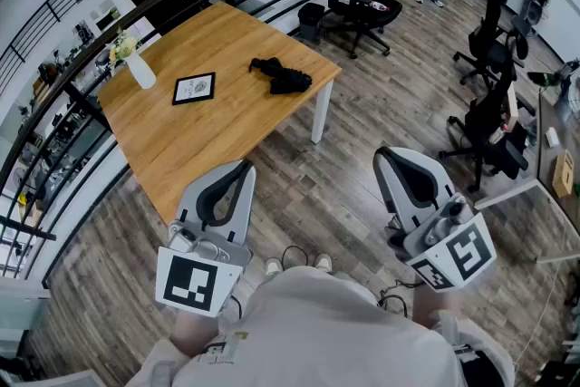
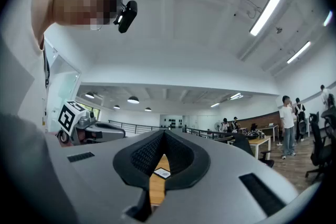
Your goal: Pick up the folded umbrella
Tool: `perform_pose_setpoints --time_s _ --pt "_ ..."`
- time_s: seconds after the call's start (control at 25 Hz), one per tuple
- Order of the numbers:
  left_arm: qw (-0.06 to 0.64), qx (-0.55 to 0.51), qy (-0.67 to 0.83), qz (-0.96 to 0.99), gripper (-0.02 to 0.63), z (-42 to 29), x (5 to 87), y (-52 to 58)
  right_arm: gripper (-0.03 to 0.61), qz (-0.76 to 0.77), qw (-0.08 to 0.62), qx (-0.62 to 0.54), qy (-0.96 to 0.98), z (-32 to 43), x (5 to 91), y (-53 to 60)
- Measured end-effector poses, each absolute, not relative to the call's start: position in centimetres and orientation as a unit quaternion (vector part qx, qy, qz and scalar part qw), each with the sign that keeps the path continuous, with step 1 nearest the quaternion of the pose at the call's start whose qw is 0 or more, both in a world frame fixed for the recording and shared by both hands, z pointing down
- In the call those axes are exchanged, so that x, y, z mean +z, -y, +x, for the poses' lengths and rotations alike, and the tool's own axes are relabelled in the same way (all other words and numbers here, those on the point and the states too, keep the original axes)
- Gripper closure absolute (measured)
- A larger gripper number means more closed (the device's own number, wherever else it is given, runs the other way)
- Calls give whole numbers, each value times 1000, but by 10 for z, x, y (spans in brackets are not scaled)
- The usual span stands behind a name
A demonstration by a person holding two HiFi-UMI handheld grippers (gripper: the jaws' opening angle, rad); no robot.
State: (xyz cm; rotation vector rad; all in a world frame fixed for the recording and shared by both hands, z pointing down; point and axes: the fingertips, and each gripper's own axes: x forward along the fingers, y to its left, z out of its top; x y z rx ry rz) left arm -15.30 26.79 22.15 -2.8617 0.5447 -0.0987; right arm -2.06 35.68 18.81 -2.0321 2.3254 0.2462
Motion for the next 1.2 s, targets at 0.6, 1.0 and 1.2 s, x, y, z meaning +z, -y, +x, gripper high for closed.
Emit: perform_pose_setpoints --time_s 0.6,1.0,1.2 --pt "110 -48 -186 -975 594 -98 225 -302 296 -656 65 75 -748 38 188 -394" --pt "114 -43 -189 -974 594 -77 238 -299 276 -650 50 54 -756 61 215 -388" --pt "91 -67 -187 -976 594 -64 258 -275 276 -643 32 34 -764 68 233 -354"
